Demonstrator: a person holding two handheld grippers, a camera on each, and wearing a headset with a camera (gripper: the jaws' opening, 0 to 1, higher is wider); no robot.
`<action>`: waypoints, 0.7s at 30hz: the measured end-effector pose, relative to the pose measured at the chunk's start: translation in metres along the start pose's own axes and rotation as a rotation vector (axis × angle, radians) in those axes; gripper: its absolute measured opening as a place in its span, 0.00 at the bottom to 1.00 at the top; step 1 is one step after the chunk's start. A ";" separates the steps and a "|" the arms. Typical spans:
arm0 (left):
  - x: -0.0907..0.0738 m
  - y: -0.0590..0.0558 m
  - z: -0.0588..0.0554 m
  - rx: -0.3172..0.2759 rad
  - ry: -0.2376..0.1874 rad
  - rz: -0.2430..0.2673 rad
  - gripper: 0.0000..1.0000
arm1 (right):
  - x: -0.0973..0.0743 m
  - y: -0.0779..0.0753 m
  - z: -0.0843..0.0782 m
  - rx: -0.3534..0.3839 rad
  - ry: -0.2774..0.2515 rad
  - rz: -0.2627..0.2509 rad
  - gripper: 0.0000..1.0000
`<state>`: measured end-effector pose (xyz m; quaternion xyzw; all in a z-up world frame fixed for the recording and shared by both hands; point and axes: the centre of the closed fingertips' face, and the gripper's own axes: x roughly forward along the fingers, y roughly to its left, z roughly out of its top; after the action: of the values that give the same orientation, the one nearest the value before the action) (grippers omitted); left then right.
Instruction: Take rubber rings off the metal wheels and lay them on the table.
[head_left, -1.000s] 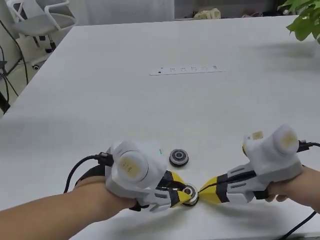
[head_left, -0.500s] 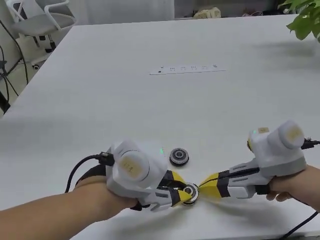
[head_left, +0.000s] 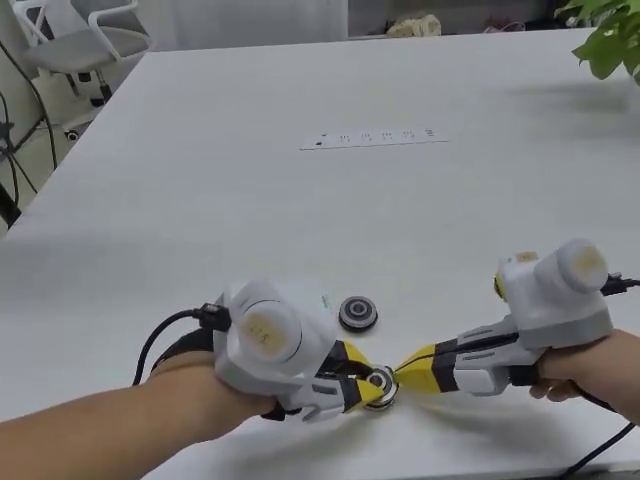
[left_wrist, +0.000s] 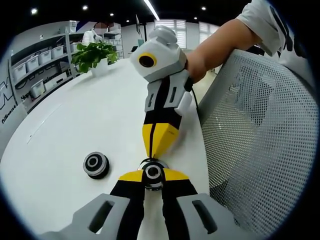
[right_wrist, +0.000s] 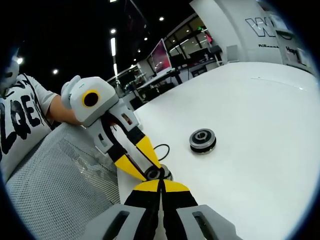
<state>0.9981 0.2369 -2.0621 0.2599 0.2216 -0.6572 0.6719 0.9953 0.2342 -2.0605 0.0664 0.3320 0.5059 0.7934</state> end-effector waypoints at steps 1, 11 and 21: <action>0.000 0.000 0.000 0.000 0.000 0.000 0.07 | 0.000 0.001 0.000 -0.002 0.000 0.001 0.00; 0.000 0.000 0.000 0.000 0.004 0.000 0.07 | 0.001 0.002 0.002 -0.019 0.001 0.004 0.00; 0.000 0.000 0.000 -0.001 0.007 0.003 0.07 | 0.003 0.001 0.002 -0.032 0.007 0.010 0.00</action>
<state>0.9982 0.2368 -2.0619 0.2624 0.2240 -0.6553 0.6720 0.9960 0.2376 -2.0599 0.0536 0.3262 0.5155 0.7905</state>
